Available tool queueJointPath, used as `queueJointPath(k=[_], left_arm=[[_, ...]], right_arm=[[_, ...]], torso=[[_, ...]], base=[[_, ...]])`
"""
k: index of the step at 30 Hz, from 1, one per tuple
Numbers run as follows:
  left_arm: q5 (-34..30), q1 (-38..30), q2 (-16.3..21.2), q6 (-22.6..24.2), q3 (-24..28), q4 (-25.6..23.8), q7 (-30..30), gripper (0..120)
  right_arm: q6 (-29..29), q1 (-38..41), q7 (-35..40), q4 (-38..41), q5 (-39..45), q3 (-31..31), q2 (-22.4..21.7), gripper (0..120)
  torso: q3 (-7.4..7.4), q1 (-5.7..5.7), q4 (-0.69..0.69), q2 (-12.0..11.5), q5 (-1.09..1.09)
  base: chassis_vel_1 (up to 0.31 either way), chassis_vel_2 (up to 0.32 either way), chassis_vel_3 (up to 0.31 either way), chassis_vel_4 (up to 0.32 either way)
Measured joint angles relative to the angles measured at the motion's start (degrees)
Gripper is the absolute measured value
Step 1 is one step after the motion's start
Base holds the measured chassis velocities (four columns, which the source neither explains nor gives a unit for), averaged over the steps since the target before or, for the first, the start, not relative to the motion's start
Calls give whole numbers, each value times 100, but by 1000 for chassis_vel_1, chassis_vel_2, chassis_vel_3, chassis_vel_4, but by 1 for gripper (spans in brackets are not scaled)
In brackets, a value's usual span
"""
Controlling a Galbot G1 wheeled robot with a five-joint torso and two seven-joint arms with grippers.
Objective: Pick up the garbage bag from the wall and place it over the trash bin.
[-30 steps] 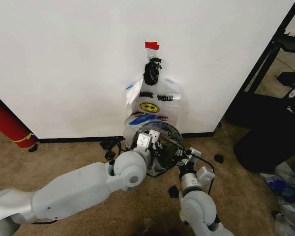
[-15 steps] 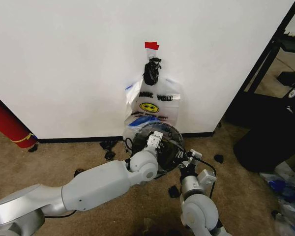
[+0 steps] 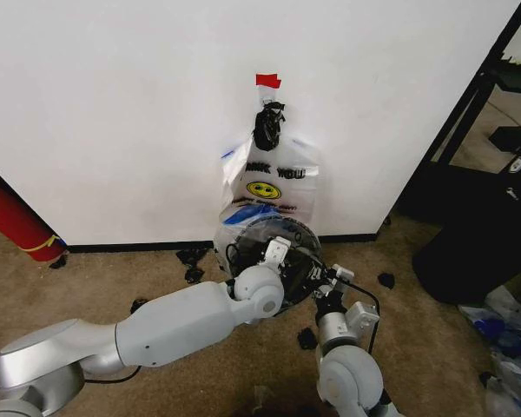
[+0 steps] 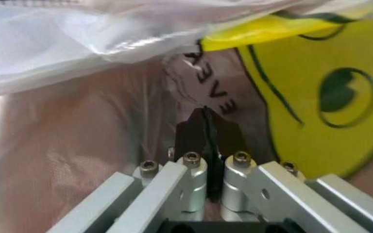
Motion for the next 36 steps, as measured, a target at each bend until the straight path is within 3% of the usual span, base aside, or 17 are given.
queueJointPath(k=[8,24,29,36], left_arm=[[-671,-185,-217,364,102,338,12,0],[-498,-85,-397,242,133,840,182,0],[-494,-57,-372,243,135,834,185,0],[-946,-130,-105,283,22,258,114,0]], right_arm=[[238,-114,-224,-6,-415,-58,-59,1],[227,-174,-218,81,-292,-98,-42,1],[225,-175,-218,75,-296,-102,-46,1],[228,-144,-220,-8,-336,-98,-75,1]], torso=[[0,0,-1,0,0],[0,0,0,0,0],[0,0,-1,0,0],[0,0,0,0,0]], base=[[0,0,0,0],[0,0,0,0],[0,0,0,0],[0,0,0,0]])
